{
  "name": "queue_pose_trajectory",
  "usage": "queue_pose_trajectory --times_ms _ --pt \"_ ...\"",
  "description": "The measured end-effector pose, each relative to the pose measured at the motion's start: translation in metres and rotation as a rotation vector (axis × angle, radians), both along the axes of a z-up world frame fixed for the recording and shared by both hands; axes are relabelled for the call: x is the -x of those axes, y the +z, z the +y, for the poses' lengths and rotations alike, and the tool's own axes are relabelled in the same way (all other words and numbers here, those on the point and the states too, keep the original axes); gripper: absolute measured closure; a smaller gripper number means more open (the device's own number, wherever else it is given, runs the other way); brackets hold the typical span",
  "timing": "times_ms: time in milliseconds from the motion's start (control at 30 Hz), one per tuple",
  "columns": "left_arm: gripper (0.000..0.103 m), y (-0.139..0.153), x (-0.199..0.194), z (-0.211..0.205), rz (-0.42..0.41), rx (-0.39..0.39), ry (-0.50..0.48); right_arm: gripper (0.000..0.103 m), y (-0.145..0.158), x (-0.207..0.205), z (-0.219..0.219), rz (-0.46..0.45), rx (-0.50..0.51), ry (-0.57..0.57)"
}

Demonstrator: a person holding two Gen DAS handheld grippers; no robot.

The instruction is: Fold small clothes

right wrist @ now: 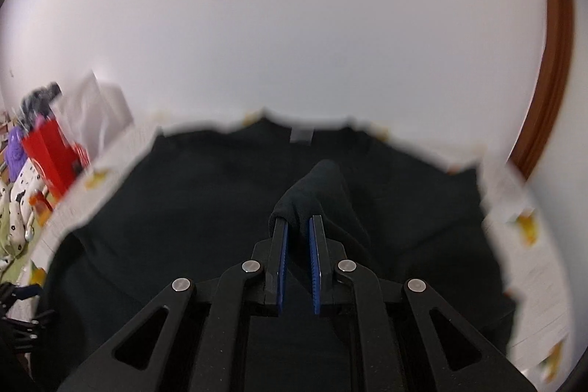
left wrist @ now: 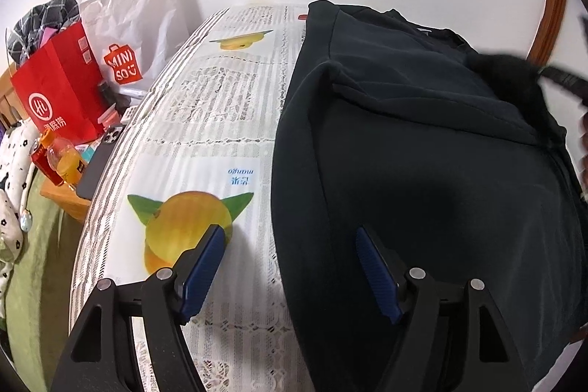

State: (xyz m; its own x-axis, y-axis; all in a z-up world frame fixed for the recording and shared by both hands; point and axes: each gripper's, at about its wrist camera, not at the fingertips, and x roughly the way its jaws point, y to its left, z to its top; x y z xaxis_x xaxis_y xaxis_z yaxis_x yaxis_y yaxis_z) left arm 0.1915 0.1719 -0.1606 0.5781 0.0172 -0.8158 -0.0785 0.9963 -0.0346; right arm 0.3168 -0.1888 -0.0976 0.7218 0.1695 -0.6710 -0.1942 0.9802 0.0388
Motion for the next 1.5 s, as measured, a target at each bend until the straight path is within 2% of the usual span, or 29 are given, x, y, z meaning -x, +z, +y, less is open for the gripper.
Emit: queue_pose_trajectory --times_ms 67,167,233,267,300,333,433,600,700,833,967,1167,1400,1500 --pt "0.031 0.000 0.001 -0.001 0.003 -0.003 -0.004 0.091 -0.017 0.000 0.004 0.038 -0.018 -0.007" --pt "0.031 0.002 0.003 -0.003 0.007 0.001 -0.014 0.077 -0.022 0.005 0.008 0.066 -0.017 0.009" --pt "0.031 0.004 0.005 -0.005 0.007 0.019 -0.026 0.063 -0.020 0.012 0.009 0.069 0.007 0.035" --pt "0.031 0.007 0.007 -0.006 0.001 0.028 -0.034 0.046 -0.015 0.024 0.004 0.058 0.020 0.046" --pt "0.031 0.010 0.008 -0.008 -0.005 0.029 -0.037 0.035 -0.009 0.032 -0.004 0.037 0.027 0.041" --pt "0.031 0.013 0.009 -0.012 -0.012 0.025 -0.041 0.033 -0.006 0.040 -0.010 0.013 0.034 0.032" --pt "0.031 0.026 0.010 -0.025 -0.036 0.015 -0.064 0.032 0.005 0.071 -0.047 -0.029 0.067 -0.021" --pt "0.031 0.053 -0.001 -0.066 -0.069 0.004 -0.138 0.032 0.003 0.099 -0.115 0.032 0.122 -0.142" --pt "0.031 0.072 -0.014 -0.103 -0.089 -0.015 -0.200 0.032 0.003 0.116 -0.153 0.037 0.111 -0.204" --pt "0.031 0.093 -0.034 -0.166 -0.121 -0.037 -0.293 0.032 -0.001 0.131 -0.198 0.052 0.041 -0.252" --pt "0.031 0.102 -0.054 -0.230 -0.149 -0.050 -0.392 0.032 -0.014 0.134 -0.225 0.052 0.078 -0.297" --pt "0.031 0.086 -0.087 -0.318 -0.129 -0.034 -0.496 0.032 -0.047 0.133 -0.274 0.127 0.037 -0.368" --pt "0.031 0.052 -0.109 -0.392 -0.109 -0.129 -0.607 0.032 -0.062 0.147 -0.294 0.134 -0.021 -0.377" --pt "0.032 0.035 -0.115 -0.410 -0.091 -0.200 -0.615 0.032 -0.065 0.150 -0.294 0.132 -0.031 -0.369"
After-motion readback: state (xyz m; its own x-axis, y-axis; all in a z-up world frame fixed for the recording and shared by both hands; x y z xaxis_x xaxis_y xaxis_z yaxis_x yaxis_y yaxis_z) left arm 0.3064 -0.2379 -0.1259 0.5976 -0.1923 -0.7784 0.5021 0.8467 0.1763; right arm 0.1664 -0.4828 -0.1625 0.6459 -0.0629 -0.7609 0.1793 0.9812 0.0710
